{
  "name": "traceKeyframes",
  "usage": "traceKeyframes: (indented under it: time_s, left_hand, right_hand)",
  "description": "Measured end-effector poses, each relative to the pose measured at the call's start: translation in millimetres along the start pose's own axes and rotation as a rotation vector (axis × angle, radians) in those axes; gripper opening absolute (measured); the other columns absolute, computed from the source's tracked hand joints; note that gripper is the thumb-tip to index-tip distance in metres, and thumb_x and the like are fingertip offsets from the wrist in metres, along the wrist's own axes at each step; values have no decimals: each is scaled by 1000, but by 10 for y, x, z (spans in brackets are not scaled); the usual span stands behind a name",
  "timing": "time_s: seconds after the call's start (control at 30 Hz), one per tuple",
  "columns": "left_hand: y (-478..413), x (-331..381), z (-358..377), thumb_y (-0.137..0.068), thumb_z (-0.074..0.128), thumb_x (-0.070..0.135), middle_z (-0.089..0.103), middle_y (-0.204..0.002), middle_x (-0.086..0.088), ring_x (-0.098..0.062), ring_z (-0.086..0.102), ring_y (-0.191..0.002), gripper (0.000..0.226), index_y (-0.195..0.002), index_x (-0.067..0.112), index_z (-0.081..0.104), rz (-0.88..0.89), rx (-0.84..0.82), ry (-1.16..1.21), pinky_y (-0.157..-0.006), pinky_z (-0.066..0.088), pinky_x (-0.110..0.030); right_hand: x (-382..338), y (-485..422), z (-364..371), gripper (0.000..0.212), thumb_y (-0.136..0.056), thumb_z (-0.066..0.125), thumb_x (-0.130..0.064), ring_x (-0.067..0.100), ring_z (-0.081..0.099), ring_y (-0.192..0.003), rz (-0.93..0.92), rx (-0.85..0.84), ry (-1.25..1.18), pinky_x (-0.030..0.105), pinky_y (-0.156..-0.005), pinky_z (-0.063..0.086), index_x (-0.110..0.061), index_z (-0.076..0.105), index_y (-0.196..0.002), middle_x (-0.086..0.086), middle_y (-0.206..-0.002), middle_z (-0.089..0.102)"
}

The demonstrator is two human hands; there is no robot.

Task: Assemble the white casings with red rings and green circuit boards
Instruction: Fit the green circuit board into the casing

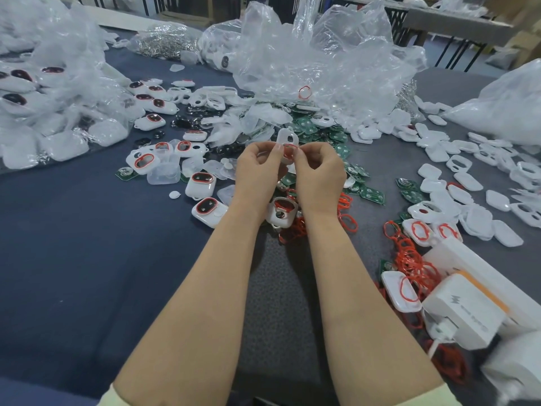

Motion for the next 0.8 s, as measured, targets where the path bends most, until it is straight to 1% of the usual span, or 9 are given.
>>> traceKeyframes:
  time_s: [0.1, 0.2, 0.3, 0.4, 0.5, 0.6, 0.63, 0.73, 0.8]
  left_hand:
    - [5, 20, 1, -96, 55, 11, 67, -90, -10, -17, 64, -81, 7, -101, 6, 56, 28, -8, -30, -85, 55, -31]
    - [6, 30, 6, -97, 54, 10, 67, -86, -5, -13, 64, -78, 3, -95, 11, 56, 35, -11, -39, -83, 55, -28]
    - [2, 41, 7, -97, 54, 9, 67, -91, -10, -15, 64, -80, 3, -99, 8, 56, 45, -10, -50, -85, 55, -30]
    - [5, 44, 4, -97, 54, 10, 67, -94, -13, -19, 65, -85, 8, -103, 5, 57, 47, -5, -54, -86, 55, -32]
    - [16, 45, -4, -97, 53, 9, 67, -93, -14, -21, 65, -87, 9, -103, 3, 56, 46, 5, -54, -87, 55, -33]
    - [20, 39, -11, -97, 52, 9, 66, -90, -12, -20, 64, -83, 10, -103, 2, 56, 39, 17, -47, -85, 56, -31]
    - [18, 40, -12, -97, 52, 9, 66, -88, -11, -18, 64, -82, 10, -104, 2, 56, 38, 19, -46, -83, 56, -29]
    - [21, 48, -8, -97, 52, 8, 65, -84, -9, -14, 63, -76, 11, -104, 1, 56, 35, 19, -44, -77, 55, -24]
    - [23, 47, 2, -98, 51, 7, 65, -83, -8, -13, 63, -75, 11, -105, 1, 55, 30, 14, -39, -77, 55, -23]
  right_hand:
    - [-16, -2, 2, 8, -87, 66, -13, 2, 54, -65, -13, -4, 22, 13, -65, 42, -14, 61, -81, -12, -70, 57]
    - [-17, -3, 8, 5, -87, 67, -13, 9, 57, -69, -9, -5, 26, 17, -67, 44, -10, 64, -83, -6, -73, 61]
    - [-16, -4, -3, 6, -87, 66, -11, 6, 55, -67, -6, 12, 25, 12, -65, 42, -10, 63, -82, -9, -71, 59]
    - [-10, -2, 2, 6, -87, 66, -12, 9, 56, -69, -3, 11, 31, 15, -66, 43, -6, 66, -85, -4, -75, 62]
    - [-3, -2, 12, 7, -88, 65, -12, 10, 56, -71, 3, 4, 41, 14, -66, 41, -5, 66, -86, -3, -76, 62]
    - [-5, -3, 14, 7, -88, 65, -13, 10, 56, -71, 5, 3, 51, 12, -65, 40, -6, 66, -85, -2, -76, 62]
    - [-6, -2, 14, 7, -88, 65, -13, 10, 55, -71, 7, 4, 50, 13, -66, 40, -6, 66, -85, -2, -76, 62]
    - [1, -9, 9, 8, -89, 64, -13, 13, 57, -75, 16, 4, 55, 21, -72, 44, -5, 66, -87, -1, -79, 63]
    - [6, -17, 4, 8, -88, 64, -13, 13, 58, -76, 19, 4, 58, 21, -73, 44, -5, 66, -88, -1, -79, 63]
Point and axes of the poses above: each hand's wrist, its own y-axis away from the middle knuckle, its own z-axis out of the palm, x = y × z, the point moved 10 cm from there along -y, towards the middle knuckle
